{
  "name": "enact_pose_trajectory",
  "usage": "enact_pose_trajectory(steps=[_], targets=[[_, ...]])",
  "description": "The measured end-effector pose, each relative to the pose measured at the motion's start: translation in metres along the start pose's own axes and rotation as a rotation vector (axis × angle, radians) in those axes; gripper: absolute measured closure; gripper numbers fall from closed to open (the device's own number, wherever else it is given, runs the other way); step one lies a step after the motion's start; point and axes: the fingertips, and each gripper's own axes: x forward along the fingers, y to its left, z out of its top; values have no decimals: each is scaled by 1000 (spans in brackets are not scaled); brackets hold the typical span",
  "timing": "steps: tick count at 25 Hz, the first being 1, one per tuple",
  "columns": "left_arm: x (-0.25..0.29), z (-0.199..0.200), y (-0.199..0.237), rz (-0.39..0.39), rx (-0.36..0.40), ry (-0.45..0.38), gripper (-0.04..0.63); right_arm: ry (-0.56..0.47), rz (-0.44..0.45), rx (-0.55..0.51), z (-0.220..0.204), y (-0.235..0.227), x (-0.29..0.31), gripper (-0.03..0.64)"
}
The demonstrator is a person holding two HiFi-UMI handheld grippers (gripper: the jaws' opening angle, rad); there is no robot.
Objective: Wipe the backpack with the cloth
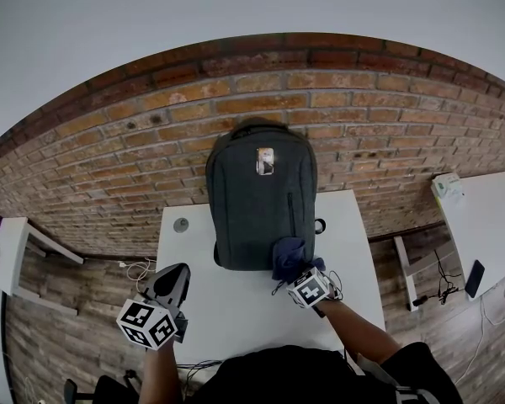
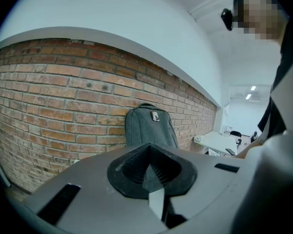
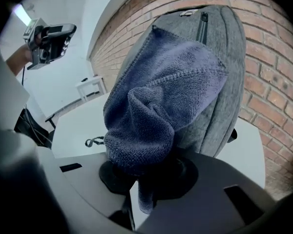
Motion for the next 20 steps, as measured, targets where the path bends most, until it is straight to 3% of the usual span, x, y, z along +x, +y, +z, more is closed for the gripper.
enact_pose_trajectory(steps=[3, 9, 20], targets=[[0, -1, 1, 2, 0, -1, 600, 50, 21, -7, -16, 8, 11, 552], [0, -3, 5, 6, -9, 6, 600, 35, 30, -26, -8, 15, 12, 552], [-4, -8, 7, 10, -20, -1, 600, -152, 1, -27, 80, 6, -41, 552]])
